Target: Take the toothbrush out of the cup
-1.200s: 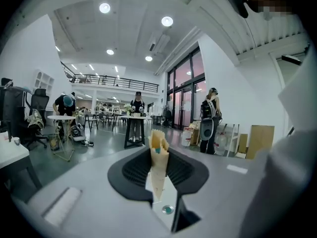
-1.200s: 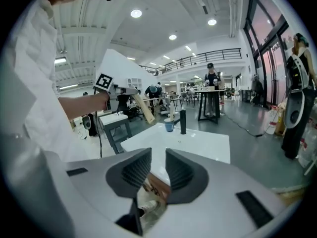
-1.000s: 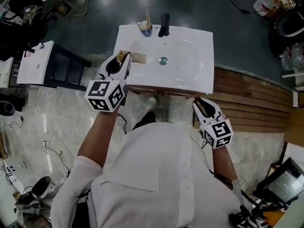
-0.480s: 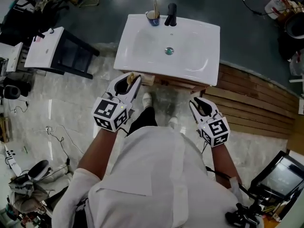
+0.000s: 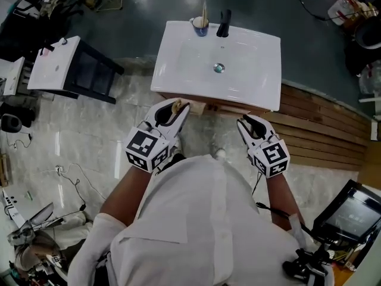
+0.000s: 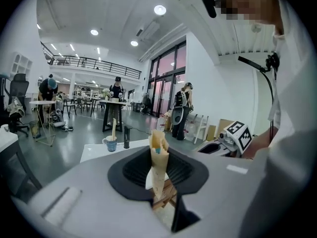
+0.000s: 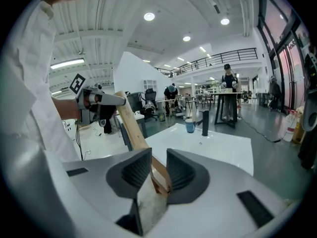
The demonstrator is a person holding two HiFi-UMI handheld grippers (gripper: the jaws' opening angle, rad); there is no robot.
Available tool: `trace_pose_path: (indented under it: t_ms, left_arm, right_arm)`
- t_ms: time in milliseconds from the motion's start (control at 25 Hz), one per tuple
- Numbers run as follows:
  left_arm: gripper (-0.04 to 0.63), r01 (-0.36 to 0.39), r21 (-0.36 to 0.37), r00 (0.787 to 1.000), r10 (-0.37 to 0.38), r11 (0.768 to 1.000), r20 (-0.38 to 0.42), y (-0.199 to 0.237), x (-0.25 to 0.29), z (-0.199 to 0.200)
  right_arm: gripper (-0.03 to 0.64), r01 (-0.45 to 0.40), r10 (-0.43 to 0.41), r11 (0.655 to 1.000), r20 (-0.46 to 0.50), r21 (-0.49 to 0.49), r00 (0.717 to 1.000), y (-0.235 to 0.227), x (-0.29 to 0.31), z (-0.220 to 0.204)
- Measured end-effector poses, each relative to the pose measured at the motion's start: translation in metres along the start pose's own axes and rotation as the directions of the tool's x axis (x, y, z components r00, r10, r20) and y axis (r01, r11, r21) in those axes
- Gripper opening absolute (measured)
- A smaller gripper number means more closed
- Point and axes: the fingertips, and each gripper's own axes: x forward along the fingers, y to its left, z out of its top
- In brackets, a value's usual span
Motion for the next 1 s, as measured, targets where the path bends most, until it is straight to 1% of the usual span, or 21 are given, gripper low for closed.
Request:
trace_pose_path:
  t_ms: [200,320,480,600,680,840,1000]
  left_arm:
    - [0.074,0.027,-0.002,1.0,-0.027,1.0,0.001,0.042,-0.028,-0.006]
    - [0.074,0.027,0.002,1.0,-0.027,1.0,0.005,0.079,-0.051,-0.009]
    - [0.074,0.03,0.007,1.0,-0.03,1.0,0.006,0.125,-0.081,-0.014]
    - [0.074,0.036,0.015,0.999,-0.035,0.999,-0.007,0.154,-0.085,-0.028]
    - [0.074,0.043,0.013,0.999,-0.043,0.999,-0.013,0.169,-0.09,-0.032]
    - [0.074,0.042,-0.012,0.999,-0.042,0.999,-0.012,0.19,-0.103,-0.025]
    - [0.074,0.028,-0.034,1.0,-0.028,0.999,0.003,0.21,-0.098,-0.016]
  right_arm:
    - [0.074,0.021,-0.021,0.999,0.004,-0.03,1.0,0.016,0.054,0.036]
    - [0.074,0.056,-0.055,0.997,0.021,-0.047,0.998,0.023,0.088,0.058]
    - [0.075,0.106,-0.104,0.994,0.038,-0.037,0.994,0.025,0.138,0.077]
    - [0.075,0.138,-0.137,0.99,0.054,-0.027,0.989,0.012,0.175,0.081]
    - [0.077,0.162,-0.16,0.986,0.055,-0.028,0.986,0.004,0.189,0.089]
    - [0.086,0.191,-0.189,0.98,0.041,-0.048,0.981,-0.007,0.202,0.121]
    - [0.101,0.232,-0.229,0.971,0.054,-0.058,0.972,-0.046,0.223,0.152]
